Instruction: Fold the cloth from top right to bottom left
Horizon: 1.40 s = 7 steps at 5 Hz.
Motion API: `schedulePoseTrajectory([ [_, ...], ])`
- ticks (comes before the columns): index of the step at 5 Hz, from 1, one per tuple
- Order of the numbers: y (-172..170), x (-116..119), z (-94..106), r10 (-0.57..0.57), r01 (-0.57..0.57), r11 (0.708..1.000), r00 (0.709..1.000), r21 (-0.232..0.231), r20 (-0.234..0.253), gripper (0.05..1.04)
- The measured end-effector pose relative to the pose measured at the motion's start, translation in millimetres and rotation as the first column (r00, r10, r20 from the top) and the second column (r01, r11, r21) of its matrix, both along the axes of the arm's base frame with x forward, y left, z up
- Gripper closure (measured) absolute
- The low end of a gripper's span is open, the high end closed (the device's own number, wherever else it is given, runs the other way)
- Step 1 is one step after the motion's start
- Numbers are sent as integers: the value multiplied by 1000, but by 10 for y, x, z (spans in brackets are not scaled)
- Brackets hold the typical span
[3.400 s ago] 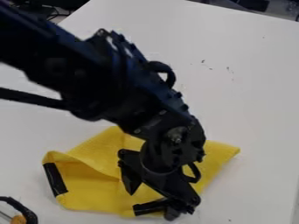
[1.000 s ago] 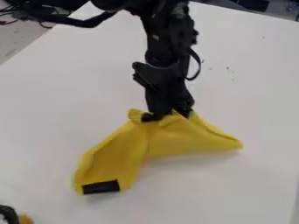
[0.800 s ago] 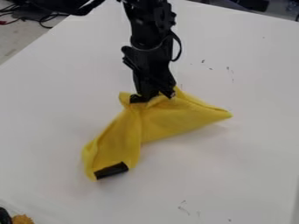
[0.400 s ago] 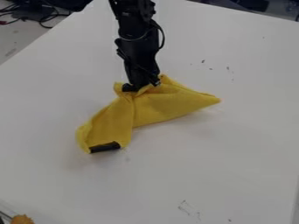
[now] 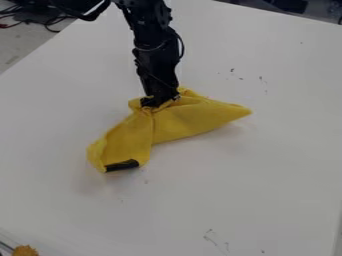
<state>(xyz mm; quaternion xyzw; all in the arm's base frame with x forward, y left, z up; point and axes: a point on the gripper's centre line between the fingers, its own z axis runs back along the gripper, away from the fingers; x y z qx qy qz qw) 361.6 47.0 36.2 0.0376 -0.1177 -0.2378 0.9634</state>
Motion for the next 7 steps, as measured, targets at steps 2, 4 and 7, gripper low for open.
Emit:
schedulePoseTrajectory([
  [2, 99, 122, 188, -11, 11, 996, 1000, 91, 2, 70],
  [4, 236, 340, 85, -25, 21, 985, 999, 174, 24, 80],
  [7, 52, 322, 323, 13, -10, 987, 1000, 158, -17, 82],
])
